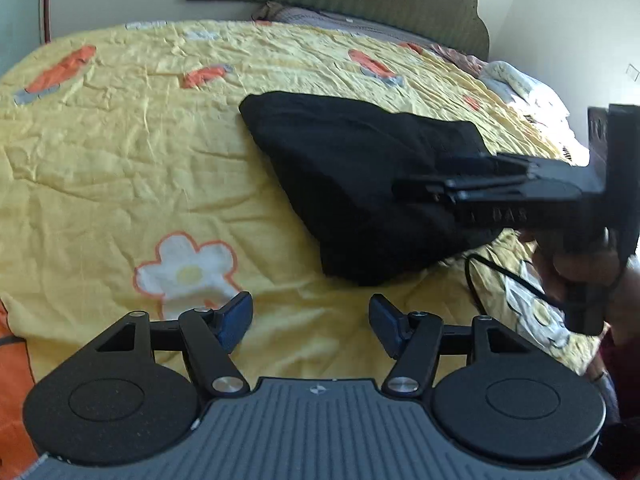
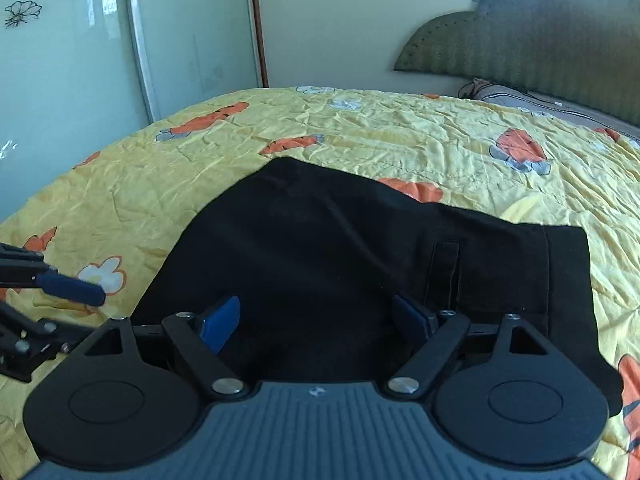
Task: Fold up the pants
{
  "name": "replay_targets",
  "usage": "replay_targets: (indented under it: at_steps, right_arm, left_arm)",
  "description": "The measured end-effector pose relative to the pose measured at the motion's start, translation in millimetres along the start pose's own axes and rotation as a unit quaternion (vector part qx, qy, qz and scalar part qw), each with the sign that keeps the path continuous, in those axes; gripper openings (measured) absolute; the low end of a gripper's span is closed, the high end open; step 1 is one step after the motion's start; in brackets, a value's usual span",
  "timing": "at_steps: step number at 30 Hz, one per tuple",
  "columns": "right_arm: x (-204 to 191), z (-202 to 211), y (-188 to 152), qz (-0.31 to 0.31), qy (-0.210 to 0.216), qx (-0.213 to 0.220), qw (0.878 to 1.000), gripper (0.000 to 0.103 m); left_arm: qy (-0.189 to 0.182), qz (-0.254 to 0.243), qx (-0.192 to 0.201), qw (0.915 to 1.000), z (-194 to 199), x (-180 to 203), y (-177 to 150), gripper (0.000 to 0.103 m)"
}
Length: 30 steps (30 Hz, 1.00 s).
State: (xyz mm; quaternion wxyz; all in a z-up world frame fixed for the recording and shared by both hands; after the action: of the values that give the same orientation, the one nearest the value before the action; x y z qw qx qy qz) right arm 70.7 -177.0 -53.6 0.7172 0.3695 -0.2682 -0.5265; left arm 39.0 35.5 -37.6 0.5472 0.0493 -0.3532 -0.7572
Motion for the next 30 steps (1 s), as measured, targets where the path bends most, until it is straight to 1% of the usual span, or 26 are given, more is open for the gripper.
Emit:
replay_targets:
  at_steps: [2,5,7,8,10,11,12,13,15,16,17,18,20,21,22,23,26,28,29,30]
  right_arm:
    - [3,1,11,0.005,0.000,0.012,1.000,0.084]
    - [11,-4,31,0.001,-0.001,0.022,1.000,0.084]
    - [12,-10,40,-0.003,0.012,0.024,1.000,0.084]
    - [12,-11,43,-0.006,0.021,0.025,0.999,0.084]
    - [10,-13,45,-0.011,0.026,0.026,0.999,0.084]
    - [8,-14,45,-0.010,0.026,0.024,0.999,0.084]
    - [5,-14,43,-0.008,0.027,0.022,0.999,0.084]
    - [4,-14,41,-0.006,0.027,0.018,0.999,0.084]
    - [4,-14,35,-0.008,0.026,0.011,1.000,0.084]
    - [4,-14,33,-0.011,0.025,0.009,1.000,0.084]
    - [5,-13,31,-0.013,0.025,0.008,1.000,0.084]
    - [5,-13,30,-0.014,0.026,0.006,1.000,0.084]
    - [6,-14,27,-0.017,0.026,0.005,1.000,0.084]
    - [7,-16,25,-0.020,0.026,0.003,0.999,0.084]
    - [8,-18,24,-0.024,0.027,0.001,0.999,0.084]
    - [10,-21,23,-0.029,0.029,-0.001,0.999,0.084]
    - [14,-25,21,-0.044,0.033,0.000,0.998,0.084]
    - [17,-26,22,-0.050,0.038,0.002,0.998,0.085]
    - [18,-26,23,-0.053,0.041,0.002,0.998,0.086]
    - [20,-28,22,-0.054,0.044,0.002,0.998,0.090]
  left_arm:
    - [0.011,-0.007,0.018,0.9997,8,0,-2,0.063]
    - [0.037,-0.047,0.063,0.9962,13,14,0,0.065]
    - [0.032,-0.085,0.084,0.9923,12,27,3,0.065]
    - [0.027,-0.110,0.097,0.9888,10,34,3,0.066]
    - [0.025,-0.168,0.122,0.9779,5,45,1,0.067]
    - [0.018,-0.205,0.128,0.9703,1,51,0,0.067]
    - [0.009,-0.231,0.126,0.9647,-3,53,-1,0.067]
    - [0.004,-0.254,0.113,0.9606,-10,56,-2,0.066]
    - [0.008,-0.279,0.077,0.9572,-23,56,-2,0.055]
    - [0.012,-0.289,0.068,0.9548,-27,54,-3,0.048]
    - [0.016,-0.298,0.066,0.9521,-28,53,-4,0.046]
    - [0.018,-0.305,0.064,0.9501,-28,50,-5,0.043]
    - [0.016,-0.299,0.063,0.9521,-26,48,-6,0.038]
    - [0.020,-0.296,0.065,0.9529,-25,48,-6,0.033]
    - [0.031,-0.291,0.072,0.9534,-23,49,-7,0.025]
    - [0.033,-0.283,0.076,0.9555,-19,51,-7,0.019]
    - [0.020,-0.236,0.080,0.9682,-5,52,-4,0.014]
    - [-0.002,-0.183,0.058,0.9815,-1,45,2,0.011]
    - [-0.005,-0.156,0.043,0.9868,-2,41,2,0.010]
    - [-0.008,-0.138,0.029,0.9899,-4,37,1,0.003]
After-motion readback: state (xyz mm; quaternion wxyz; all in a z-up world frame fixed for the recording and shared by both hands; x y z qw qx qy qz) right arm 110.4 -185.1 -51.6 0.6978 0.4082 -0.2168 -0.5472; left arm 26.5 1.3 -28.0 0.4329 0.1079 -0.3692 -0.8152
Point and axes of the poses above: each gripper's, at about its wrist camera, not at the fingertips, and z roughly against the way its jaws point, x to its right, y to its top, the point moved 2 cm from there along -z, roughly the way its jaws point, and after that the axes turned 9 degrees about z, right-handed, at the moved point
